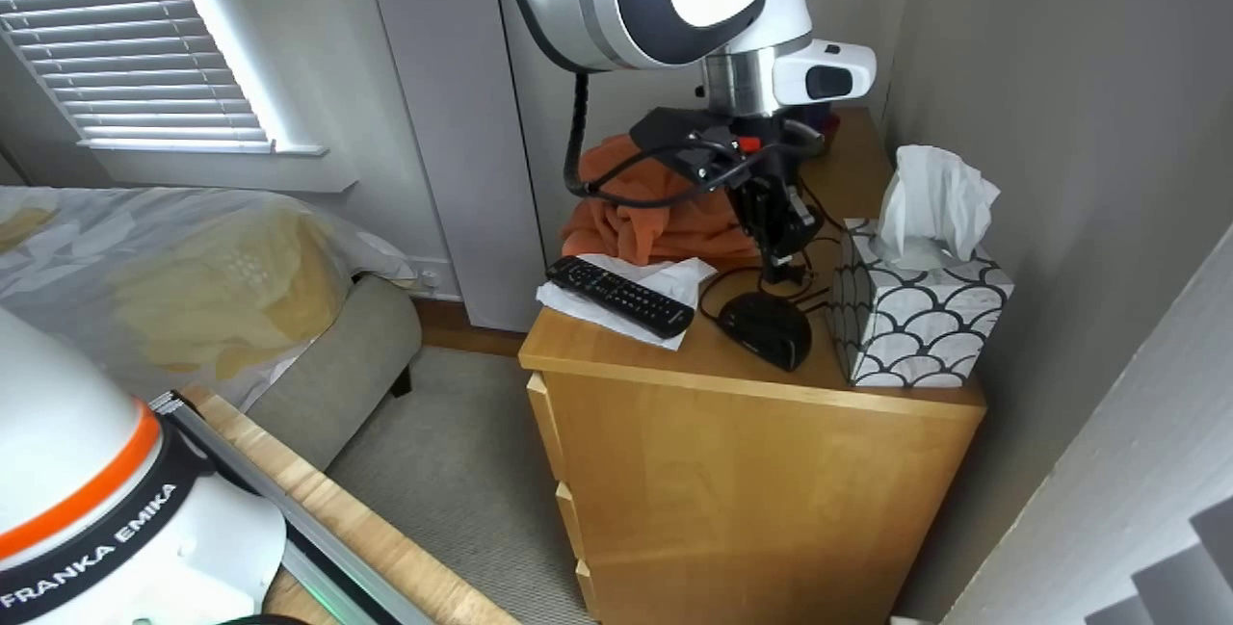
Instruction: Press a button on the black device
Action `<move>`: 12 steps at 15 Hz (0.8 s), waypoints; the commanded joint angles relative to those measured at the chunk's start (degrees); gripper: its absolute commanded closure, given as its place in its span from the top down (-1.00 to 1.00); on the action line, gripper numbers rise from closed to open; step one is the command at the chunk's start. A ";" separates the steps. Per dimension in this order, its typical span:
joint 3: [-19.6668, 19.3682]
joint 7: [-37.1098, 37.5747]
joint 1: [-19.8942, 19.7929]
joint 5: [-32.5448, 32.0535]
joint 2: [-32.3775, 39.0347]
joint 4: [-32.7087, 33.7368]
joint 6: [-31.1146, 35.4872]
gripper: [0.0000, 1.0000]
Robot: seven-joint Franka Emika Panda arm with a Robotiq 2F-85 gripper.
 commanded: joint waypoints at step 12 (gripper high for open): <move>-4.91 7.92 5.67 -6.10 6.19 0.18 7.43 -1.00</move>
